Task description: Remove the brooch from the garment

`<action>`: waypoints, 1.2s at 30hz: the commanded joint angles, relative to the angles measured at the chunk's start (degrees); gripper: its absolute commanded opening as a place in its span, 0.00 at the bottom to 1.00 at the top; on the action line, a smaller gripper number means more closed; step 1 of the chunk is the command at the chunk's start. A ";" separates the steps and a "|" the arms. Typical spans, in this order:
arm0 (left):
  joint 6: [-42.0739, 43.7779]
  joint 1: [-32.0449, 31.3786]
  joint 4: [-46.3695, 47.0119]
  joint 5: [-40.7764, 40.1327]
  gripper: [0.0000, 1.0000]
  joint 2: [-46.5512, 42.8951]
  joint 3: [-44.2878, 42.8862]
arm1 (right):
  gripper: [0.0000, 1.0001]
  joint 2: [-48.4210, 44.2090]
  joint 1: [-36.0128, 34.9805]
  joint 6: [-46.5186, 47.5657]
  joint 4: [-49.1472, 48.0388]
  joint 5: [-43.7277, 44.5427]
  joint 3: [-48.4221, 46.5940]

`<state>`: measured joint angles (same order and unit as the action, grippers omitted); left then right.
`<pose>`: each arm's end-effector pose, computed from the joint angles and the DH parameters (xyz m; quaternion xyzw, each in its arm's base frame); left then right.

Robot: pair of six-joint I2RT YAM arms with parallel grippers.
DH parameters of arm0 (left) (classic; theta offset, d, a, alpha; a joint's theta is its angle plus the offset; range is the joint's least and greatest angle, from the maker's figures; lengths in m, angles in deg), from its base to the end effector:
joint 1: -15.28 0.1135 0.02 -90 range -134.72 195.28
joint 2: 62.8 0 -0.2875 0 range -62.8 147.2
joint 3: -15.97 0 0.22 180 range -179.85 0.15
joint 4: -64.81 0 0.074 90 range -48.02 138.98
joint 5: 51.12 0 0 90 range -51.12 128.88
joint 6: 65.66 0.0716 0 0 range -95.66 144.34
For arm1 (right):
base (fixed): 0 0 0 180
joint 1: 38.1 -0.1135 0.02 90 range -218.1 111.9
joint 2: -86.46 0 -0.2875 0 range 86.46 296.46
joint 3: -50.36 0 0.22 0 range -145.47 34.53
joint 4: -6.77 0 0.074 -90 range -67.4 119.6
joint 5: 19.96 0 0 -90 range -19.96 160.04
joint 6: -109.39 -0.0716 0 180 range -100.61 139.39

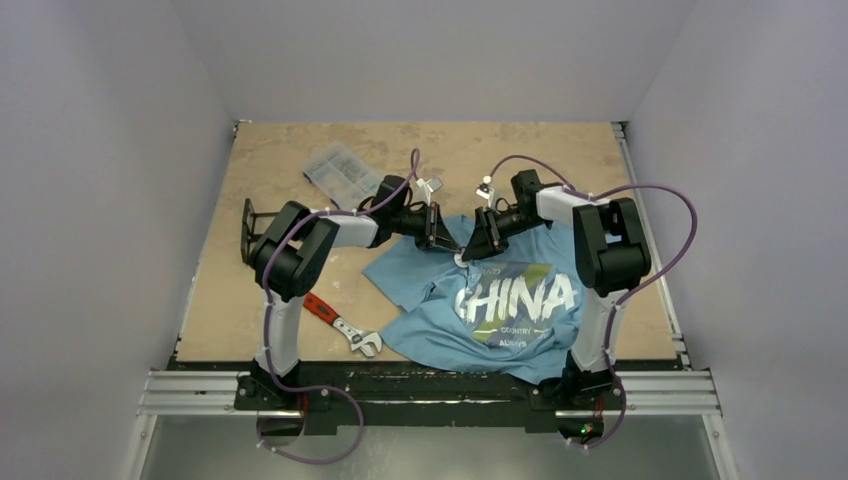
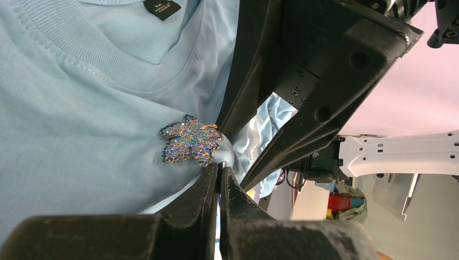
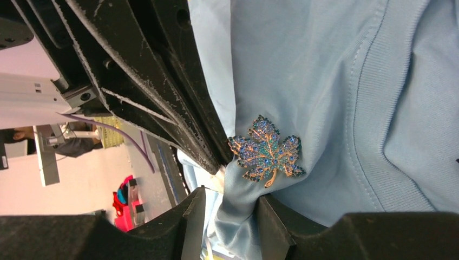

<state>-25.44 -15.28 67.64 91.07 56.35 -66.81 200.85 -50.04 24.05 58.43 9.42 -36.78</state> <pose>0.3462 -0.2701 0.1690 0.0730 0.8149 -0.5702 0.0746 0.3347 0.1345 0.1675 -0.1723 0.8432 0.5066 0.0514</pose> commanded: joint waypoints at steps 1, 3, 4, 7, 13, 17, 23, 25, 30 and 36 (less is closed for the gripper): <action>2.89 -0.06 -0.93 0.19 0.00 -1.44 -1.75 | 0.44 -1.17 0.43 4.98 4.15 -0.87 -2.17; 4.32 0.11 -3.89 -0.39 0.00 -1.89 -2.05 | 0.47 -1.33 1.49 4.94 4.42 -1.15 -2.45; 4.74 0.10 -5.62 -0.82 0.00 -2.17 -2.30 | 0.48 -1.42 1.79 5.29 4.80 -1.04 -2.70; 5.07 0.07 -9.88 -1.65 0.00 -2.42 -3.26 | 0.49 -2.30 1.87 6.57 5.47 -0.39 -3.05; 0.06 0.11 -11.66 -1.22 0.00 -1.82 -4.32 | 0.52 -2.97 1.81 7.60 5.55 1.43 -1.77; -5.37 0.22 -3.75 1.05 0.00 -1.24 -2.71 | 0.51 -3.79 1.80 6.20 2.78 2.07 0.44; -7.35 0.20 -2.44 2.07 0.00 -0.70 -2.78 | 0.39 -3.73 1.73 4.48 0.32 -0.22 0.97; -7.75 0.18 -2.55 2.13 0.00 -0.59 -2.89 | 0.32 -3.81 1.66 4.56 0.13 -0.77 1.06; -7.10 0.29 -4.20 2.04 0.14 -0.76 -3.48 | 0.04 -4.17 1.66 4.86 -0.41 -1.79 1.42; -0.41 3.95 -3.27 -2.98 0.40 -8.49 1.86 | 0.00 -3.84 1.76 7.94 2.56 -3.04 0.78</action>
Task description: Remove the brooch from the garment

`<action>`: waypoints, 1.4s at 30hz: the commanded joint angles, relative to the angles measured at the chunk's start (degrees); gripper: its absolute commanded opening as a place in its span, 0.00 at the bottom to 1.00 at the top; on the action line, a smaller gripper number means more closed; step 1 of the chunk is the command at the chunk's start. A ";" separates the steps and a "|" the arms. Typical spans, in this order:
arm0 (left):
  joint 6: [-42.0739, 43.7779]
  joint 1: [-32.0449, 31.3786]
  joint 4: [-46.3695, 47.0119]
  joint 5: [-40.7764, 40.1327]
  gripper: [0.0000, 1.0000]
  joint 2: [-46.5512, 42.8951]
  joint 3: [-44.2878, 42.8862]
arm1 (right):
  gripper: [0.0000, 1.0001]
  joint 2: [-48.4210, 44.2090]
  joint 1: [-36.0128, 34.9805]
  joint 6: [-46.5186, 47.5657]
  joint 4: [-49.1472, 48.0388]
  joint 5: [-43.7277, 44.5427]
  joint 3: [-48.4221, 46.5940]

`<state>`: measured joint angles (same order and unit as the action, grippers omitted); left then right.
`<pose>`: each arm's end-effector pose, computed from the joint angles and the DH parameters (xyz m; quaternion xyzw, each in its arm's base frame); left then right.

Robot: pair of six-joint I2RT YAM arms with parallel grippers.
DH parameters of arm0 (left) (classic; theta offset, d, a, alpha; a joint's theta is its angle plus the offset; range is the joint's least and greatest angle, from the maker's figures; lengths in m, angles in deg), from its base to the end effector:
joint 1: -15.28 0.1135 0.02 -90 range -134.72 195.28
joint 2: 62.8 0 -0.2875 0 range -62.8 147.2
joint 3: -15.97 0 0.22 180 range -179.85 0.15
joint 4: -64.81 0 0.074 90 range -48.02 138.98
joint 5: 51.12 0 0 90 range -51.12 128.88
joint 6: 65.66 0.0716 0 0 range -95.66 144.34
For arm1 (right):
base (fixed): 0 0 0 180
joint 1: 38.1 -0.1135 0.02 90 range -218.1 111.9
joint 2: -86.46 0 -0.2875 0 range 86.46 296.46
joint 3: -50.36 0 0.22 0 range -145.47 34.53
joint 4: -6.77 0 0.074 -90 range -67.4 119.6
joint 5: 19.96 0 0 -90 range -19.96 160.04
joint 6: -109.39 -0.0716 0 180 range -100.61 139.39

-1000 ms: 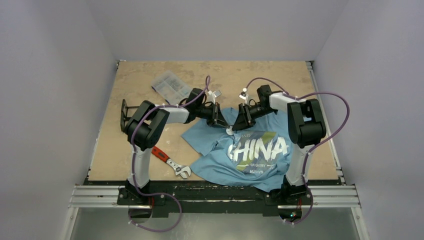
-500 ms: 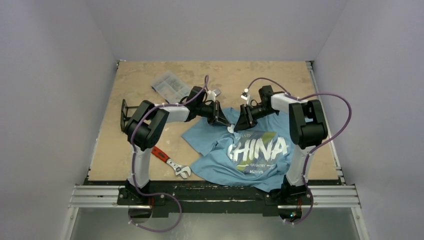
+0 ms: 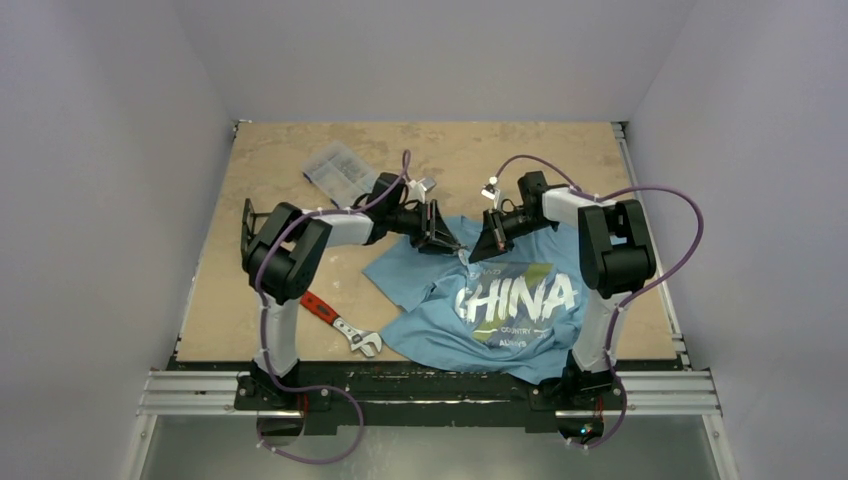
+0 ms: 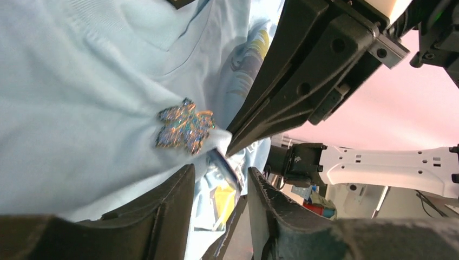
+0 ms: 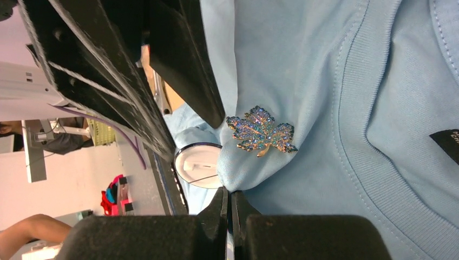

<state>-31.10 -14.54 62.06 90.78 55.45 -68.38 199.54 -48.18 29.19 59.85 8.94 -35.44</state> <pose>0.3481 -0.2645 0.1735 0.0134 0.8270 -0.5611 0.0322 0.3301 0.1223 0.1701 -0.1902 0.8379 0.5067 0.0711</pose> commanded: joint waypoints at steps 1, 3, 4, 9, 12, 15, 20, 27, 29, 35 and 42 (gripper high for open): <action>7.46 4.33 1.44 -3.36 0.42 -9.25 4.11 | 0.00 -2.70 -0.11 2.92 1.11 -2.73 -0.41; 13.88 5.98 -2.53 -4.06 0.42 -12.11 4.33 | 0.00 -3.21 -0.11 2.67 0.38 -3.28 0.04; 16.87 6.40 -5.18 -4.01 0.42 -13.30 4.13 | 0.00 -3.25 -0.11 2.48 0.11 -3.77 0.12; 36.88 5.38 -10.08 -3.05 0.42 -20.58 5.58 | 0.00 -1.61 -0.11 3.80 2.15 -5.62 -1.19; 62.52 4.90 -13.18 4.56 0.55 -25.75 5.97 | 0.00 -1.75 -0.04 5.04 3.33 -5.53 -1.78; 89.20 2.96 -26.57 4.19 0.55 -27.51 2.58 | 0.00 -1.89 -0.08 4.86 3.35 -5.18 -1.82; 118.92 -1.65 -36.30 0.45 0.52 -27.18 0.08 | 0.00 -1.55 -0.22 6.55 5.16 -4.67 -2.46; 132.86 -6.79 -35.35 -1.94 0.38 -23.60 -1.56 | 0.00 -1.63 -0.54 7.59 6.41 -3.99 -2.64; 134.95 -7.68 -36.12 -2.19 0.35 -22.09 -3.54 | 0.00 -1.63 -0.70 7.68 6.51 -3.93 -2.65; 142.89 -8.53 -47.73 -3.96 0.33 -16.06 -11.98 | 0.00 -1.54 -0.75 7.72 6.51 -4.24 -2.96; 149.60 -9.37 -55.39 -5.87 0.38 -13.20 -15.31 | 0.00 -1.37 -0.76 8.55 7.20 -4.64 -3.15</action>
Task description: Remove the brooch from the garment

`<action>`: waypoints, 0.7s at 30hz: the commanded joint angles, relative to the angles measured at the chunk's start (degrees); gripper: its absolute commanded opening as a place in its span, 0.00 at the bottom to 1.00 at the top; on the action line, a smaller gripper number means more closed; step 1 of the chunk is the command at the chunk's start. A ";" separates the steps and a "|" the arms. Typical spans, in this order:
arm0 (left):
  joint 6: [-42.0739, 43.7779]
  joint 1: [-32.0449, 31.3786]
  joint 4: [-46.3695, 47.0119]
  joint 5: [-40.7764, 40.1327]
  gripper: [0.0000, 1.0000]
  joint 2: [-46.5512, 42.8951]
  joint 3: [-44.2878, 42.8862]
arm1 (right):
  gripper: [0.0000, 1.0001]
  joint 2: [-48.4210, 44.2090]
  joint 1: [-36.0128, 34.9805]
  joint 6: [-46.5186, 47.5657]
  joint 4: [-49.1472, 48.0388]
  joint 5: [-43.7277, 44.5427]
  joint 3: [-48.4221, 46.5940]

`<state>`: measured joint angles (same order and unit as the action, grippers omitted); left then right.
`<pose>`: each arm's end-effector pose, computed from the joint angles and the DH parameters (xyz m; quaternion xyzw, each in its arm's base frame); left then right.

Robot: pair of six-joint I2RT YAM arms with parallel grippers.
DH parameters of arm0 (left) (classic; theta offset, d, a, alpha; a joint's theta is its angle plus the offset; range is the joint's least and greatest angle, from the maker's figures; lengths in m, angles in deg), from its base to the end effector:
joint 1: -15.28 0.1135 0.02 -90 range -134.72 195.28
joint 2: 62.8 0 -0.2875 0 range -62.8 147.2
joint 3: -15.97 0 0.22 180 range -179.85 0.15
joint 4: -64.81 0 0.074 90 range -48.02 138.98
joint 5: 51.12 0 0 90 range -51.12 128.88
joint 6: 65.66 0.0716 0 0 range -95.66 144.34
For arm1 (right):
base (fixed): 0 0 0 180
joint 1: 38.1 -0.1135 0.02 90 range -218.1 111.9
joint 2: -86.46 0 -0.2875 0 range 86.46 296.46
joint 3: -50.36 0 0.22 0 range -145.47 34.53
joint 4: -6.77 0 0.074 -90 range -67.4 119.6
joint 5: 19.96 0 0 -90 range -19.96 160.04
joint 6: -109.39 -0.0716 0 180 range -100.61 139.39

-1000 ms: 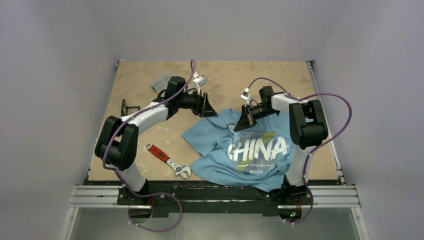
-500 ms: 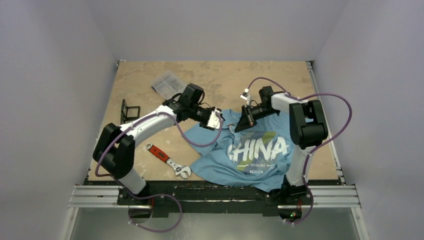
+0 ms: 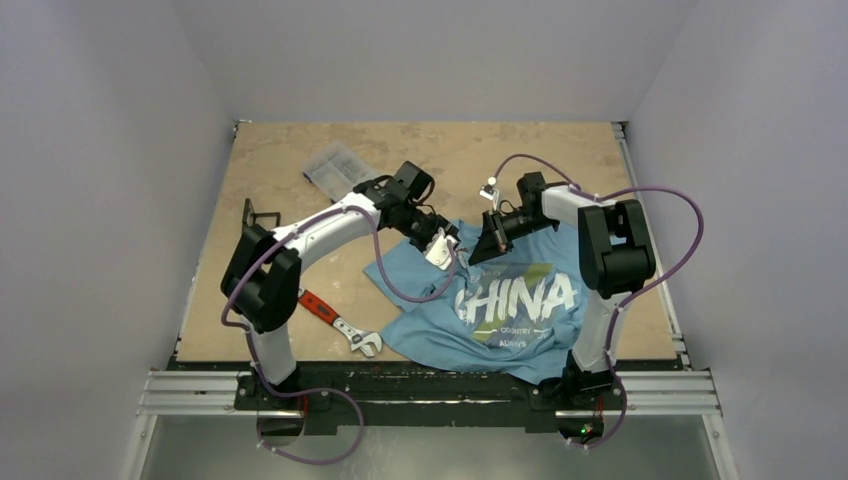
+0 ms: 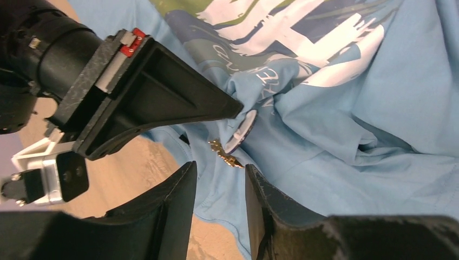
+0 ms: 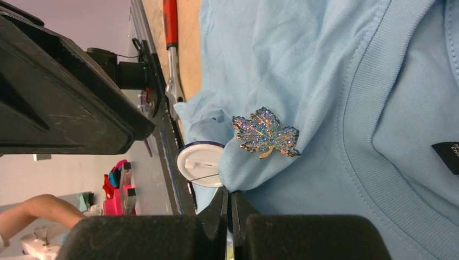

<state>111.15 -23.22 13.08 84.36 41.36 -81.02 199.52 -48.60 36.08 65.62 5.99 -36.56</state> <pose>0.2599 -0.2720 0.2585 0.8368 0.3161 -0.2386 0.3780 0.3219 0.1251 0.1762 -0.2216 0.8178 0.5270 0.0656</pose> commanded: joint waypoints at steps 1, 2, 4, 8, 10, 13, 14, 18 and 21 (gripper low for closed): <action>7.97 -0.77 -6.74 0.50 0.38 1.03 -2.73 | 0.00 -1.35 -0.38 1.76 1.51 -1.69 -2.04; 8.14 -0.92 -6.92 0.56 0.39 1.23 -2.87 | 0.00 -1.35 -0.34 1.89 1.64 -1.83 -2.04; 8.21 -1.33 -7.50 0.67 0.38 1.54 -3.28 | 0.00 -1.27 -0.34 2.22 1.89 -1.99 -2.10; 6.69 -2.21 -5.89 0.09 0.38 2.15 -3.23 | 0.00 -1.17 -0.39 2.79 2.53 -2.04 -2.29; 5.40 -2.44 -4.96 -0.37 0.38 2.71 -3.44 | 0.00 -1.24 -0.36 2.95 2.70 -2.04 -2.38; 4.56 -2.78 -4.25 -0.55 0.38 3.27 -3.80 | 0.00 -1.41 -0.39 3.40 3.11 -1.96 -2.38; 4.52 -2.87 -4.11 -0.63 0.38 3.43 -3.87 | 0.00 -1.43 -0.40 3.50 3.26 -1.95 -2.39; 4.02 -3.33 -3.80 -1.30 0.32 4.39 -4.79 | 0.00 -1.37 -0.48 4.40 4.15 -2.21 -2.67; 3.90 -3.38 -3.77 -1.39 0.22 4.99 -5.35 | 0.00 -1.11 -0.55 6.16 6.09 -2.38 -3.36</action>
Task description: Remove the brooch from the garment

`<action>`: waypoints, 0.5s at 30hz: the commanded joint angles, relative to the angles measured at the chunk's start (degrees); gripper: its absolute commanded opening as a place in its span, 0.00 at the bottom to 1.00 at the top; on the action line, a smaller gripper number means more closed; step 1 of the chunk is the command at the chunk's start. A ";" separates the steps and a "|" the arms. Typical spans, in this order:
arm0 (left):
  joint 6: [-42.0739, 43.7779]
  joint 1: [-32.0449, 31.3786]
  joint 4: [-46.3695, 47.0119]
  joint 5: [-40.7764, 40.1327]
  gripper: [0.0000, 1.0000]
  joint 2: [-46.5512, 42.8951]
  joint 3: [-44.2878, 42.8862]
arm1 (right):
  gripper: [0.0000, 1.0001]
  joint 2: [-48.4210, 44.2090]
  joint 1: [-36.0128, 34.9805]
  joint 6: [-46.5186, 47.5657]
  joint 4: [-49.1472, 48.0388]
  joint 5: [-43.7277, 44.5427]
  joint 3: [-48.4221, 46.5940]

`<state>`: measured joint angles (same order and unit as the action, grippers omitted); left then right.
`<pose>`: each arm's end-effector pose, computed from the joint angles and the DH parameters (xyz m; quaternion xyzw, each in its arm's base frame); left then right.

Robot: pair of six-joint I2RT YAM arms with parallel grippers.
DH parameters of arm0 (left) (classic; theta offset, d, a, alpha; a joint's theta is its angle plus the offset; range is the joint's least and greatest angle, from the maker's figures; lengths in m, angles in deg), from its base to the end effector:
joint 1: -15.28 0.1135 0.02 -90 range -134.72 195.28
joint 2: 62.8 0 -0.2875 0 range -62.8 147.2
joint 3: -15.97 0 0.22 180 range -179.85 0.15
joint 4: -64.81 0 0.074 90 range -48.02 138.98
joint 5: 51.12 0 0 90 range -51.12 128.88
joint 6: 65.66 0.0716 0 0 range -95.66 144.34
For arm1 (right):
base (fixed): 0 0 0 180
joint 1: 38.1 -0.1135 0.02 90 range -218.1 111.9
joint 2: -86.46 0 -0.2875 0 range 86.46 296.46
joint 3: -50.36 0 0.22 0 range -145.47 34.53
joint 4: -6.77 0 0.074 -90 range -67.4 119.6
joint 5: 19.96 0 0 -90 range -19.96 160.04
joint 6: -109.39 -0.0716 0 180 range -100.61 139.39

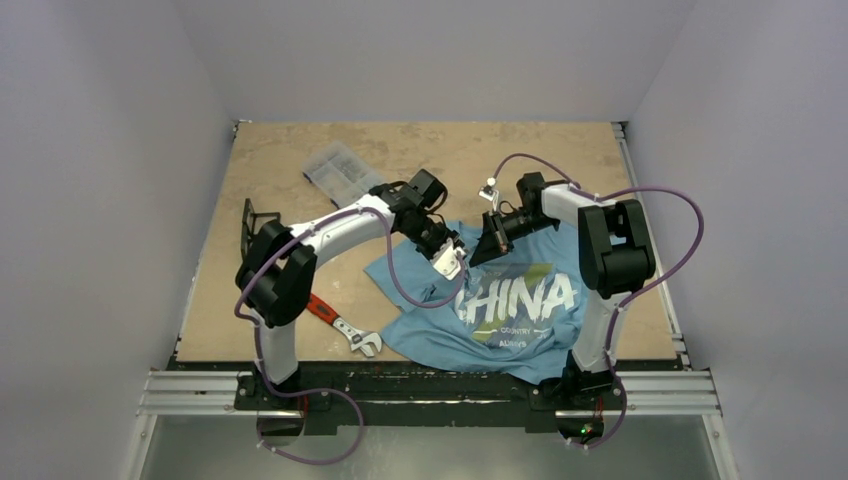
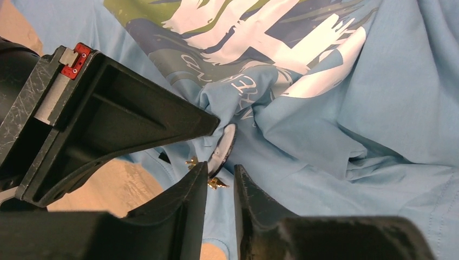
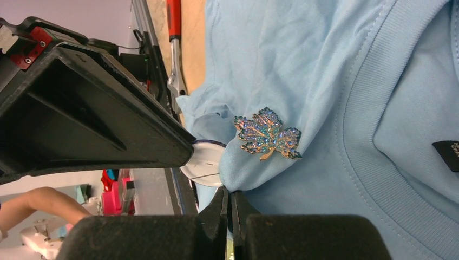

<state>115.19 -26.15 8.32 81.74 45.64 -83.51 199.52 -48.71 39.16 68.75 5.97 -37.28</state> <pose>0.2533 -0.2885 0.2369 0.8633 0.2969 -0.2416 0.3290 0.3185 0.1252 0.1784 -0.2337 0.8147 0.5271 0.0615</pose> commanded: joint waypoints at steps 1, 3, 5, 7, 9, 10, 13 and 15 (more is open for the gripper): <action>-0.21 -0.49 1.13 1.24 0.18 0.78 -2.89 | 0.00 -1.08 -0.52 3.54 3.46 -2.37 -2.85; -0.32 -0.54 1.46 1.31 0.11 0.82 -2.91 | 0.00 -1.02 -0.48 4.10 3.97 -2.45 -3.18; -0.40 -0.59 1.46 1.65 0.05 0.81 -2.99 | 0.01 -0.91 -0.49 4.59 4.44 -2.55 -3.40; -0.71 -0.80 1.16 2.19 0.00 0.82 -3.08 | 0.04 -0.75 -0.49 4.77 4.62 -2.55 -3.55; -1.37 -0.87 1.03 2.67 0.00 0.89 -3.21 | 0.07 -0.73 -0.50 5.20 5.07 -2.55 -3.76; -1.55 -0.87 0.48 3.08 0.00 1.08 -3.48 | 0.09 -0.72 -0.51 5.33 5.21 -2.47 -3.85; -0.30 -0.87 -7.47 3.97 0.00 2.97 -8.46 | 0.09 -0.94 -0.51 5.60 5.27 -2.22 -3.99; 0.17 -0.87 -14.37 4.41 0.00 5.23 -12.97 | 0.07 -1.14 -0.55 5.82 5.40 -2.11 -4.16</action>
<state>114.14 -26.54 4.73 82.04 47.76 -88.23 199.54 -48.71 43.22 72.79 5.97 -39.12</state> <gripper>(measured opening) 0.012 0.085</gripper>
